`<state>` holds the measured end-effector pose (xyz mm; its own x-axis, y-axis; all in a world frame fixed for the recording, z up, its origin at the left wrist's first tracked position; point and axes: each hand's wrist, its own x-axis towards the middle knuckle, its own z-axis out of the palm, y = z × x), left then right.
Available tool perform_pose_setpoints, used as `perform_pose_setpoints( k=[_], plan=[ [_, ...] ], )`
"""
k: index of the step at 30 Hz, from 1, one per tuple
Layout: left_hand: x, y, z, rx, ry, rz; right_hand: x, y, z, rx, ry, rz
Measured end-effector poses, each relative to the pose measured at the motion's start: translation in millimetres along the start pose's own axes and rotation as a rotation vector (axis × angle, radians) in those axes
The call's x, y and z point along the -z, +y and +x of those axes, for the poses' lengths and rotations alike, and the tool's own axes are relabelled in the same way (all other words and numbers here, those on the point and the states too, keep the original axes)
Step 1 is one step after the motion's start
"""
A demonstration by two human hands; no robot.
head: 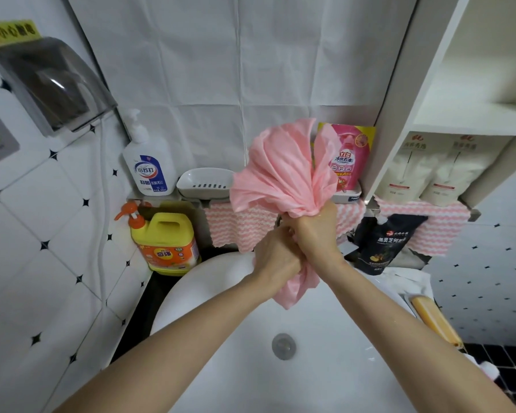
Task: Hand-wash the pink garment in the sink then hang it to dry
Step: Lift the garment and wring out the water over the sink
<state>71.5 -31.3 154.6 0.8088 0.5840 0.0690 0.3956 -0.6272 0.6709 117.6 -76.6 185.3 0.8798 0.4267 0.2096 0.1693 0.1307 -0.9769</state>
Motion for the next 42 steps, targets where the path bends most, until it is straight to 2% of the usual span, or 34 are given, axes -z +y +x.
perform_pose_setpoints(
  k=[2,9,11,13,16,20,22,25,28,32,34,37,38,40,42],
  plan=[
    [-3.4,-1.7,2.7,-0.04,0.102,0.065,-1.0,1.7,4.2,-0.048,0.046,0.04],
    [-2.5,-6.1,2.4,-0.122,0.251,0.153,-6.9,11.1,12.7,-0.22,0.16,0.156],
    [1.0,-4.0,0.5,-0.042,0.204,0.125,-5.4,16.0,13.8,-0.254,0.155,0.218],
    [0.6,-1.3,2.6,0.07,0.105,0.074,-2.8,23.9,14.3,-0.202,0.13,0.162],
    [1.9,-0.7,7.1,0.181,0.001,-0.03,-0.5,21.8,13.8,-0.107,0.021,-0.022],
    [13.5,1.9,0.4,0.269,-0.123,-0.672,15.2,11.0,19.5,-0.084,-0.366,-0.113],
    [20.0,4.8,-1.8,0.243,-0.107,-0.819,26.4,12.7,17.7,-0.165,-0.527,-0.139],
    [20.6,3.4,1.9,0.203,0.048,-0.825,35.6,24.4,6.9,-0.316,-0.642,-0.137],
    [16.7,-2.8,5.2,0.186,0.115,-0.801,41.8,35.5,-5.3,-0.43,-0.646,0.032],
    [15.3,-11.2,6.4,0.033,-0.011,-0.59,41.9,43.0,-11.1,-0.526,-0.67,0.061],
    [14.5,-15.2,5.6,0.088,-0.061,-0.543,39.4,45.2,-14.5,-0.594,-0.652,0.109],
    [17.9,-14.6,2.1,0.224,-0.192,-0.664,36.7,45.4,-20.5,-0.644,-0.695,0.284],
    [19.3,-15.5,3.7,0.156,-0.211,-0.65,36.6,42.8,-22.4,-0.649,-0.697,0.331],
    [22.8,-12.4,6.0,0.032,-0.27,-0.544,37.2,37.1,-22.4,-0.65,-0.708,0.31],
    [29.3,-4.1,3.2,0.08,-0.337,-0.544,38.1,32.1,-21.4,-0.66,-0.731,0.196]
  ],
)
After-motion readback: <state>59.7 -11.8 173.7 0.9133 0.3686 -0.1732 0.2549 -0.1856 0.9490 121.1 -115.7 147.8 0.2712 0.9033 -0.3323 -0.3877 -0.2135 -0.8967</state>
